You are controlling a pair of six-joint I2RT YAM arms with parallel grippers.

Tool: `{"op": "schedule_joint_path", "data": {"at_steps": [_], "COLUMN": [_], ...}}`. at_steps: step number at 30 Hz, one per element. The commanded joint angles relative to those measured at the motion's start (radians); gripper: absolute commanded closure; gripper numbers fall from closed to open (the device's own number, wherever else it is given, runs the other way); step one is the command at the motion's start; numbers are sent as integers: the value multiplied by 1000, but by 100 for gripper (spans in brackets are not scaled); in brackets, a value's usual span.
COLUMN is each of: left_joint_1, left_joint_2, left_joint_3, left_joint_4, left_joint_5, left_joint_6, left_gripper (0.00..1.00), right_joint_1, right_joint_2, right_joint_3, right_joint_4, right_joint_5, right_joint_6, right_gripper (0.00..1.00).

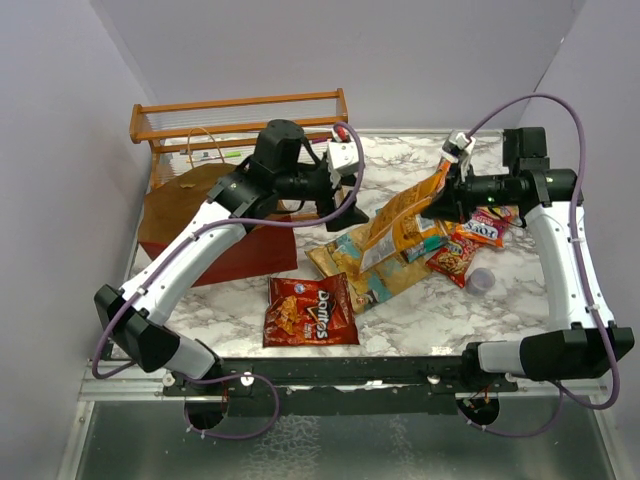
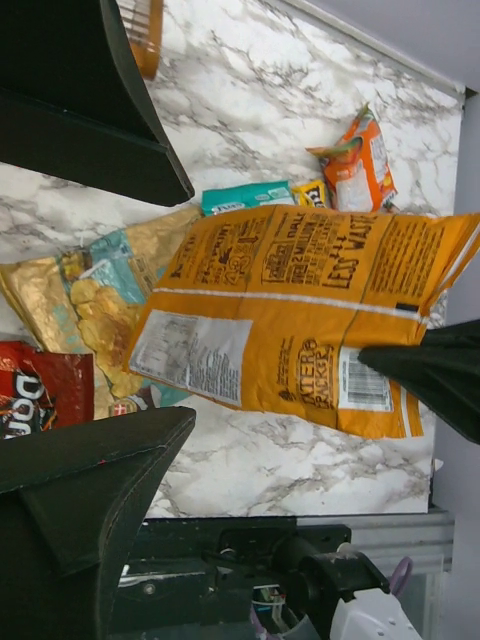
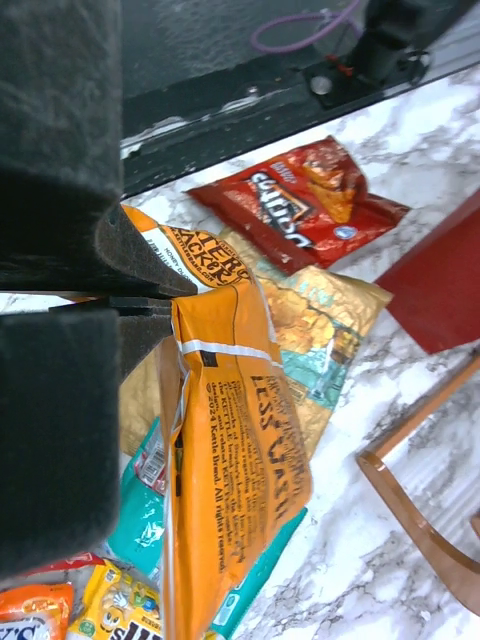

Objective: Place the snacks into the paper bag
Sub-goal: Pick up the snack from the center of the board, then place the snack in the paper bag.

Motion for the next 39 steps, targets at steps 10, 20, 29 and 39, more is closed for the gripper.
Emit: {"op": "schedule_joint_path", "data": {"at_steps": [10, 20, 29, 39], "left_joint_1": [-97, -118, -195, -199], "left_joint_2": [47, 86, 156, 134], "left_joint_3": [-28, -22, 26, 32], "left_joint_4": [51, 88, 90, 89], "left_joint_5": [-136, -254, -330, -364], "left_joint_6": [45, 94, 135, 180], "left_gripper": [12, 7, 25, 71], "right_joint_1": [0, -2, -2, -2], "right_joint_2": [-66, -63, -83, -134], "right_joint_3": [118, 120, 100, 27], "right_joint_4": [411, 488, 504, 536], "right_joint_5": [-17, -4, 5, 48], "right_joint_6": [562, 720, 753, 767], "right_gripper": [99, 99, 99, 99]}}
